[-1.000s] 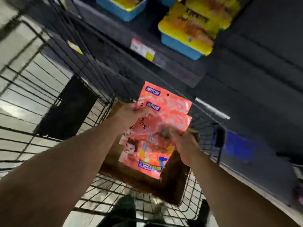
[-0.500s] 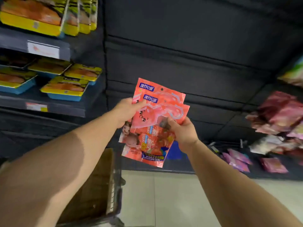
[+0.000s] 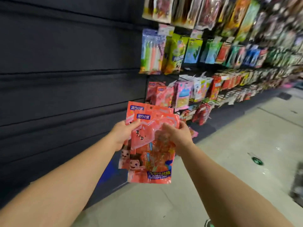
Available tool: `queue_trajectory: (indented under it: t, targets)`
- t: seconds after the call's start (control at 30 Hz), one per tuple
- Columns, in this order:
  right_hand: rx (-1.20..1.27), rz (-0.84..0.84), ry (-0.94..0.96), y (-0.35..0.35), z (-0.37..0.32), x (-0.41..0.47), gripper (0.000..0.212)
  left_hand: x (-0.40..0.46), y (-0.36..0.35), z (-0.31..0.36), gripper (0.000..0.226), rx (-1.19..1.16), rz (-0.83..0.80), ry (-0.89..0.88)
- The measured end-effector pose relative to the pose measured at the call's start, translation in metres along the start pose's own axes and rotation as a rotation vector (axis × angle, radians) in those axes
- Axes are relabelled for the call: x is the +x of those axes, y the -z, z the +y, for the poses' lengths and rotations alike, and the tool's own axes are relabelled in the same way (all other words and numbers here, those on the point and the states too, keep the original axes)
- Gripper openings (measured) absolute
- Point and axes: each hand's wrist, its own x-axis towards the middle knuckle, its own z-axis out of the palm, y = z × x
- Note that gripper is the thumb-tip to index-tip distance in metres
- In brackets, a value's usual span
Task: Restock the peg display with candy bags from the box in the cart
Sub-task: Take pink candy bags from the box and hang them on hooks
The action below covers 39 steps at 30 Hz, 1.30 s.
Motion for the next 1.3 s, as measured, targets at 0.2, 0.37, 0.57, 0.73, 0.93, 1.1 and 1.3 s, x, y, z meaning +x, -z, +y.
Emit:
queue_trajectory:
  t: [0.2, 0.37, 0.57, 0.73, 0.93, 1.1, 1.3]
  targets:
    - [-0.039, -0.011, -0.015, 0.031, 0.012, 0.073, 0.011, 0.076, -0.034, -0.008, 0.012, 0.052, -0.112, 0.047]
    - [-0.098, 0.094, -0.026, 0.023, 0.022, 0.157, 0.009, 0.158, -0.051, -0.005, 0.028, 0.079, -0.042, 0.021]
    - [-0.103, 0.105, -0.031, 0.017, 0.006, 0.257, 0.006, 0.253, -0.054, 0.014, 0.026, 0.173, -0.006, 0.017]
    - [-0.095, 0.075, -0.053, 0.015, 0.016, 0.312, 0.007, 0.301, -0.051, 0.003, 0.034, 0.157, 0.004, 0.092]
    - [-0.11, -0.039, -0.113, 0.023, 0.026, 0.381, 0.009, 0.347, -0.047, -0.013, 0.042, 0.138, 0.19, 0.201]
    - [-0.08, -0.163, -0.177, 0.031, 0.028, 0.451, 0.014, 0.375, -0.047, -0.021, 0.052, 0.112, 0.401, 0.24]
    - [-0.117, -0.343, -0.18, 0.043, 0.021, 0.527, 0.016, 0.382, -0.063, -0.032, 0.073, 0.099, 0.624, 0.327]
